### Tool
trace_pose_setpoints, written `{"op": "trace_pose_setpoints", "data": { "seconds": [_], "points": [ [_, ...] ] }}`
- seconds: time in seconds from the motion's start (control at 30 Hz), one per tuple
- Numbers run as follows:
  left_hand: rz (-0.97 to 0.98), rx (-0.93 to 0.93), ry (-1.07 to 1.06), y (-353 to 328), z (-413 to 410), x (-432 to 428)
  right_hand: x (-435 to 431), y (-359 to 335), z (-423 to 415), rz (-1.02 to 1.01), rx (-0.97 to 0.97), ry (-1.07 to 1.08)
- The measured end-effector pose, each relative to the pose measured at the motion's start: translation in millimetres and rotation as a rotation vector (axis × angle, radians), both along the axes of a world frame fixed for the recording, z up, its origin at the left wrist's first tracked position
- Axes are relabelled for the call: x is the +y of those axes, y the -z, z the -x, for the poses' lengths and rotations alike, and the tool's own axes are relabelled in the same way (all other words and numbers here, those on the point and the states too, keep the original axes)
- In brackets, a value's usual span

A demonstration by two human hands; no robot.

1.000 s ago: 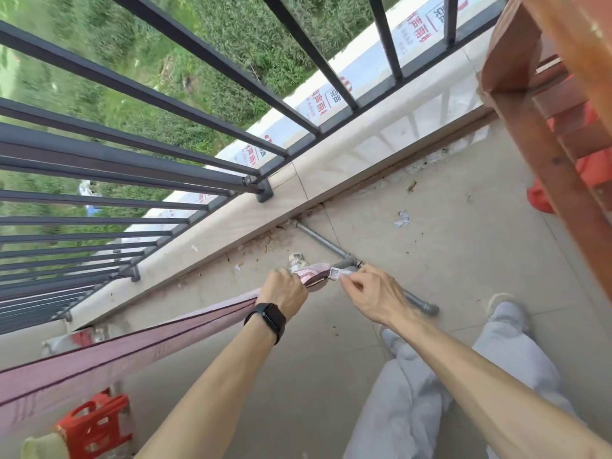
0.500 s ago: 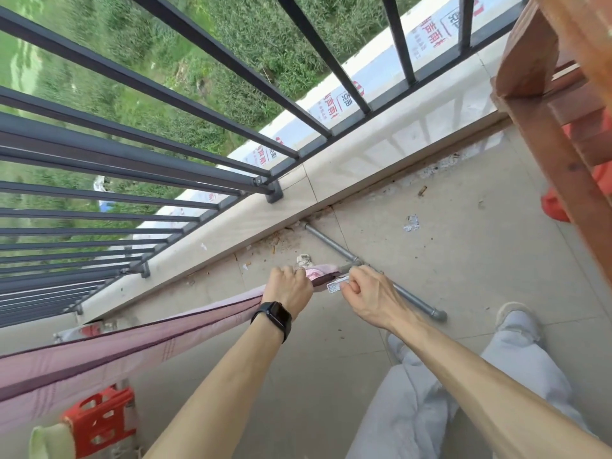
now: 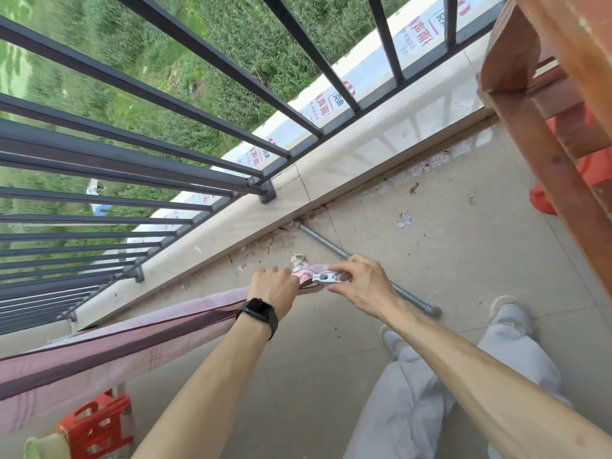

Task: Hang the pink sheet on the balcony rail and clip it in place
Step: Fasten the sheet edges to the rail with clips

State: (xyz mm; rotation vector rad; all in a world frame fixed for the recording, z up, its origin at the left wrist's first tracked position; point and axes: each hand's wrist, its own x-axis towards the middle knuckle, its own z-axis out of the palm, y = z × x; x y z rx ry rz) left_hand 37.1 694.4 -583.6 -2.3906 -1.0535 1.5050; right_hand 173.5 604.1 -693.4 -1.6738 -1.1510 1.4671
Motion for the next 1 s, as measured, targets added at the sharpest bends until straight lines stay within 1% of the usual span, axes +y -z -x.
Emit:
{"op": "trace_pose_setpoints", "data": {
  "seconds": [0.07,0.23,0.33,0.43,0.57,0.67,0.77,0.9,1.0],
  "points": [
    [0.005,-0.018,-0.02,1.0,3.3,1.4,2.3,-0.4,2.6,-0.034,-0.047,-0.033],
    [0.005,-0.051,-0.007,4.5,8.2,5.1,10.5,-0.6,20.8,-0.17,-0.083,-0.149],
    [0.019,-0.066,0.008,2.5,7.7,5.2,17.4,0.2,30.4,-0.269,-0.13,-0.168],
    [0.052,-0.055,0.043,-0.2,7.4,5.4,23.8,-3.3,38.1,-0.314,-0.185,-0.188],
    [0.041,-0.022,0.057,0.4,6.0,6.1,28.2,-4.1,41.7,-0.385,-0.164,-0.173],
    [0.055,-0.037,0.02,0.7,2.6,8.8,22.1,3.7,40.0,-0.362,-0.123,-0.144],
    [0.097,-0.046,0.0,0.7,2.7,13.8,17.3,6.5,32.6,-0.332,-0.121,-0.143],
    [0.083,-0.06,-0.028,0.0,10.2,14.3,22.0,-1.8,26.2,-0.304,-0.142,-0.16],
    [0.07,-0.074,0.002,0.2,12.6,11.3,26.0,-9.9,25.6,-0.27,-0.141,-0.224]
  ]
}}
